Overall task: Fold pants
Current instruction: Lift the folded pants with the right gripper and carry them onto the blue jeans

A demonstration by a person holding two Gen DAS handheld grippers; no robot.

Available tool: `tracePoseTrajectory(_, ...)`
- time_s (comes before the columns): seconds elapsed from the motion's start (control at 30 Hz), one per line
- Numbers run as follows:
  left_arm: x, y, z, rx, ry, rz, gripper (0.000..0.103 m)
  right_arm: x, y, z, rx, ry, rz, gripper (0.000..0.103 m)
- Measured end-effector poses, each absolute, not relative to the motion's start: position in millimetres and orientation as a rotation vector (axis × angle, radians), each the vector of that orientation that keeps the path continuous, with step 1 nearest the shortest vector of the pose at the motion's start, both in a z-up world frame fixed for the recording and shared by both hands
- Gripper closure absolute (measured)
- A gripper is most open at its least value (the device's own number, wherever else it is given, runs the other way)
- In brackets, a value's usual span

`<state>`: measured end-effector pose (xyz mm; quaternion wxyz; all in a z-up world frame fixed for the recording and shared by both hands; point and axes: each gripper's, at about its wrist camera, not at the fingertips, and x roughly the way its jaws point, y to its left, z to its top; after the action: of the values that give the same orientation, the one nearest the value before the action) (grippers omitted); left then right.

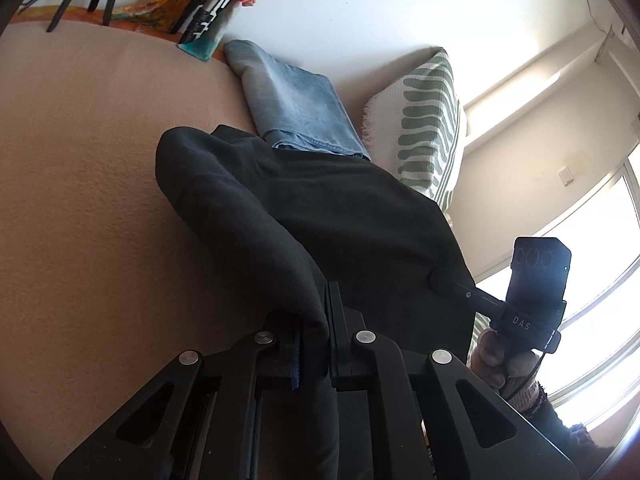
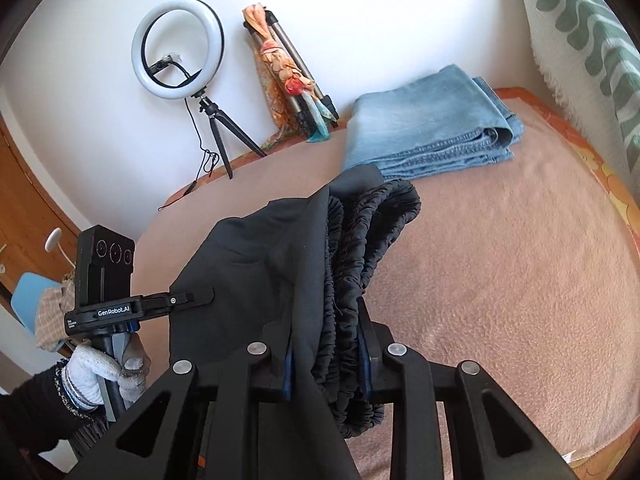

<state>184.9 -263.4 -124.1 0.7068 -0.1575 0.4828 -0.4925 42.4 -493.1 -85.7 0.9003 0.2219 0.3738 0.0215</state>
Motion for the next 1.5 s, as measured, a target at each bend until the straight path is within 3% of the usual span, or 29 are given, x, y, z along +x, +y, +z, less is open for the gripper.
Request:
tracePoseTrajectory(0.43, 199, -269, -78, -0.394, 0.988, -1.126, 0.096, 41, -488, -44, 0.472, 0.668, 0.022, 0.081)
tracePoseTrajectory(1.03, 278, -371, -14, -0.365, 0.867, -1.173, 0.096, 121, -581, 19, 0.397, 0.573, -0.057, 0.081)
tracePoseTrajectory(1.5, 358, -451, -36, -0.314, 0.866, -1.134, 0.096, 225, -664, -3, 0.397, 0.571, -0.066, 0.081)
